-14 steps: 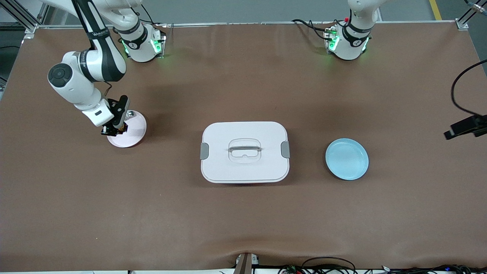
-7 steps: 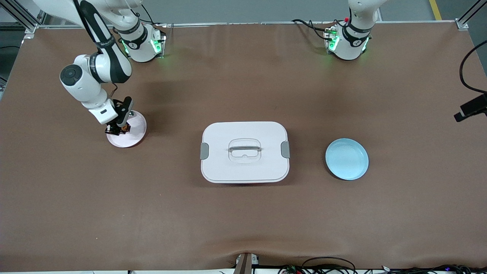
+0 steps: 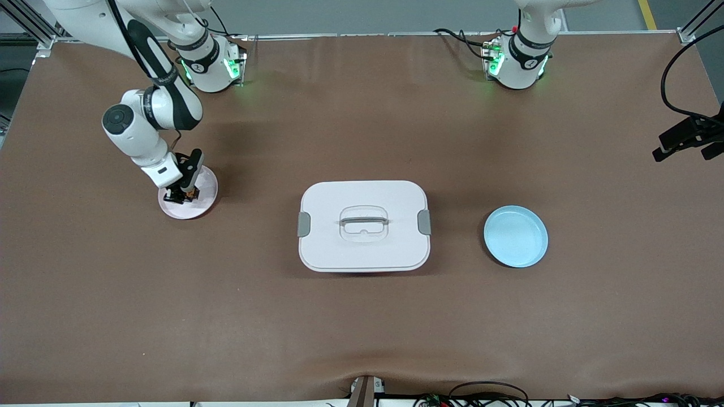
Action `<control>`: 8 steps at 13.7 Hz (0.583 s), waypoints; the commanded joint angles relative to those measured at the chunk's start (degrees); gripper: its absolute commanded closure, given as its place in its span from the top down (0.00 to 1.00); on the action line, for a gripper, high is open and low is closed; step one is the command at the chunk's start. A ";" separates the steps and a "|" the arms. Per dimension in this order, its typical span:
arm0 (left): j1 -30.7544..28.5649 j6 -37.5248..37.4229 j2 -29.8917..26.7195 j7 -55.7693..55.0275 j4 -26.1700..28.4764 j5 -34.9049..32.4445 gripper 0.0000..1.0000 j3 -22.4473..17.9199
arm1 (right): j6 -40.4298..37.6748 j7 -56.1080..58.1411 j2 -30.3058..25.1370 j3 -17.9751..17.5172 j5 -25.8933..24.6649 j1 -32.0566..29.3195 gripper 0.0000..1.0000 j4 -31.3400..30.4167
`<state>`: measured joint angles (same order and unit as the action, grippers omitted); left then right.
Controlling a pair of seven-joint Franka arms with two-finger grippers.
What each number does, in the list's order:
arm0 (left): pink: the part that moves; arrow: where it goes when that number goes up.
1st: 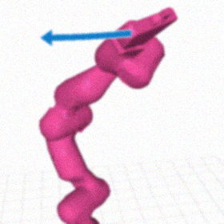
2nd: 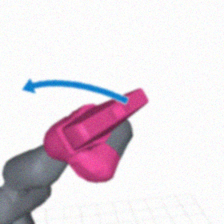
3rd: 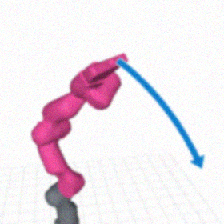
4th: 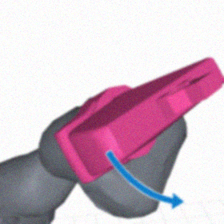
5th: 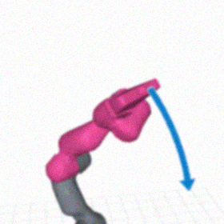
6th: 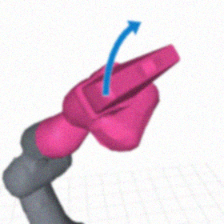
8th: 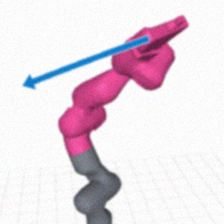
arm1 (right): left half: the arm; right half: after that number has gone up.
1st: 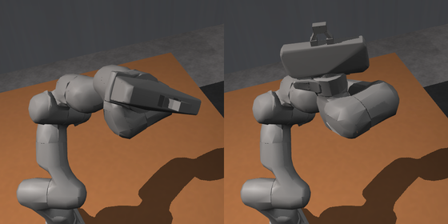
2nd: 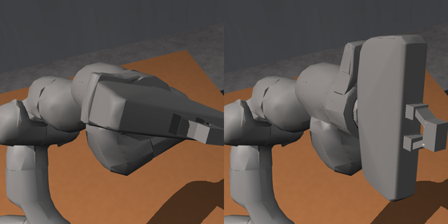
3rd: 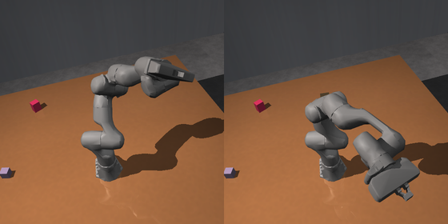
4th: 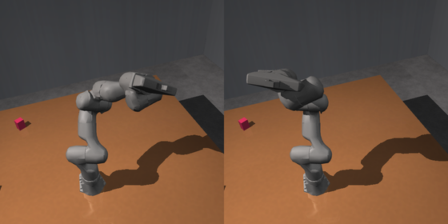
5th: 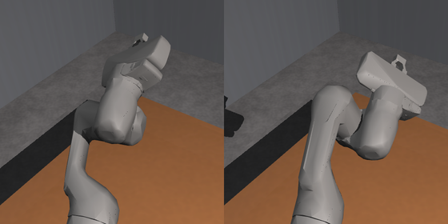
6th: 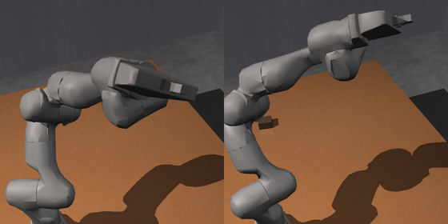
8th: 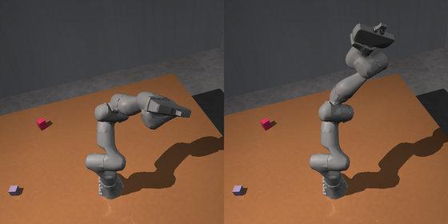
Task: Transfer orange switch to right arm and place
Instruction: 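Lower the switch onto the pink plate with the right gripper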
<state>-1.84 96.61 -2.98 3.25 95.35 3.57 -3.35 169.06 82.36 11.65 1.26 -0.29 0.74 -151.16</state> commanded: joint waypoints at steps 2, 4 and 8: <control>2.90 0.42 -1.94 -0.17 0.89 -1.54 1.00 -1.75 | 1.19 0.70 0.31 -0.82 -0.85 -1.00 0.00 -0.54; 2.64 0.25 -1.76 -0.08 -0.24 -1.55 1.00 -0.35 | 2.85 0.70 1.62 -0.82 -0.85 -0.92 0.00 -0.46; 2.99 0.16 -1.06 -3.06 -1.48 -1.63 1.00 2.11 | 5.85 0.09 4.35 -0.99 -0.85 -0.65 0.00 0.07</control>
<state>0.80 96.76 -3.81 2.15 94.13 3.49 -2.67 172.87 82.42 14.04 0.96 -0.29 0.74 -151.20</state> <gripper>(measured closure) 0.000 0.573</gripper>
